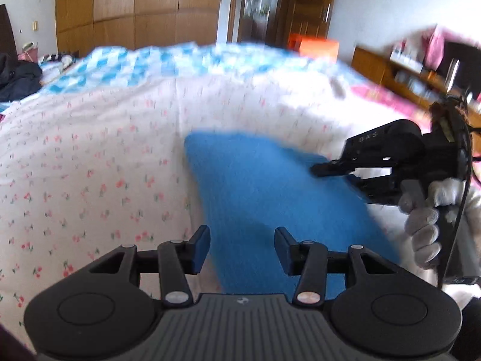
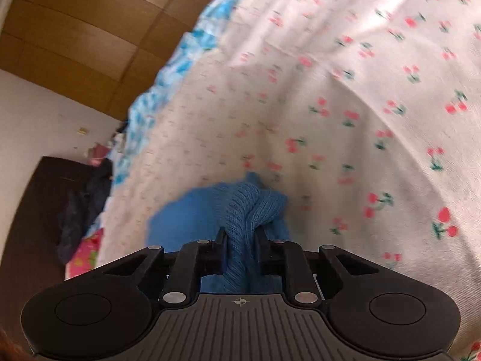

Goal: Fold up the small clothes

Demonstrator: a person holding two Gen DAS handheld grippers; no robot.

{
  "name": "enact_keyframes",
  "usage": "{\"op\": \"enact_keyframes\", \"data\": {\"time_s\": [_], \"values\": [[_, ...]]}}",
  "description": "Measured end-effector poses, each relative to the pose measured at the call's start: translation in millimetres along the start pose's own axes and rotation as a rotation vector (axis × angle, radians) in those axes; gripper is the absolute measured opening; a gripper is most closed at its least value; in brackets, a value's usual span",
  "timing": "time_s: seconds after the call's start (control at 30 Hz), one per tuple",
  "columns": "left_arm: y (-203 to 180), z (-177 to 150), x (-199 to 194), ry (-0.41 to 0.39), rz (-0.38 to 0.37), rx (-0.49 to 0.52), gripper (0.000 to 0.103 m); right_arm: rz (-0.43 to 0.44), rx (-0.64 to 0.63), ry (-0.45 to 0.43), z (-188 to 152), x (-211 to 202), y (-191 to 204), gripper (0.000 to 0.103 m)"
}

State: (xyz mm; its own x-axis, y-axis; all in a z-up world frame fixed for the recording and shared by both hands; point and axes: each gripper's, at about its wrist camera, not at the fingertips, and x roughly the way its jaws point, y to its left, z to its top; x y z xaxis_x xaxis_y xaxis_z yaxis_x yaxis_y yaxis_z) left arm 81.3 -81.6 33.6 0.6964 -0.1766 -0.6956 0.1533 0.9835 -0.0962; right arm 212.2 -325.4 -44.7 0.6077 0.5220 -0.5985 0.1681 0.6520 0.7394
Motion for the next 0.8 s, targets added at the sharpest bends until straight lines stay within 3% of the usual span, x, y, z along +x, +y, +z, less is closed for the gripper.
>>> {"op": "enact_keyframes", "data": {"time_s": [0.07,0.3,0.4,0.5,0.53,0.57,0.6,0.63,0.67,0.73,0.8], "values": [[0.8,-6.3,4.4,0.024,0.004,0.001,0.051,0.05,0.049,-0.012,-0.3,-8.6,-8.0,0.017],[9.4,-17.9,-7.1,0.015,-0.018,-0.024,0.051,0.039,-0.054,-0.005,-6.7,-24.7,8.9,0.024],[13.0,-19.9,-4.5,0.027,-0.018,-0.041,0.051,-0.006,-0.091,-0.004,-11.3,-26.9,9.9,0.038],[17.2,-22.9,-5.8,0.027,-0.023,-0.06,0.052,0.03,-0.078,0.018,-21.2,-39.6,3.4,0.053],[18.4,-24.1,-6.0,0.026,-0.026,-0.065,0.052,0.029,-0.087,0.017,-26.1,-43.7,2.9,0.065],[18.9,-25.1,-5.5,0.027,-0.029,-0.069,0.052,0.025,-0.102,0.025,-31.0,-45.5,2.9,0.066],[18.8,-25.9,-4.7,0.03,-0.032,-0.072,0.052,0.013,-0.124,0.045,-36.3,-45.4,3.4,0.066],[18.4,-26.1,-4.0,0.032,-0.033,-0.072,0.052,-0.003,-0.148,0.055,-41.4,-45.1,4.5,0.056],[17.7,-26.1,-4.4,0.031,-0.034,-0.071,0.052,-0.016,-0.167,0.056,-45.9,-45.2,6.3,0.04],[17.4,-24.7,-8.3,0.021,-0.04,-0.069,0.052,0.006,-0.128,0.069,-48.1,-47.0,8.6,0.028],[17.8,-21.6,-15.5,-0.004,-0.046,-0.067,0.052,0.053,-0.085,0.057,-46.2,-55.7,14.3,0.025]]}}
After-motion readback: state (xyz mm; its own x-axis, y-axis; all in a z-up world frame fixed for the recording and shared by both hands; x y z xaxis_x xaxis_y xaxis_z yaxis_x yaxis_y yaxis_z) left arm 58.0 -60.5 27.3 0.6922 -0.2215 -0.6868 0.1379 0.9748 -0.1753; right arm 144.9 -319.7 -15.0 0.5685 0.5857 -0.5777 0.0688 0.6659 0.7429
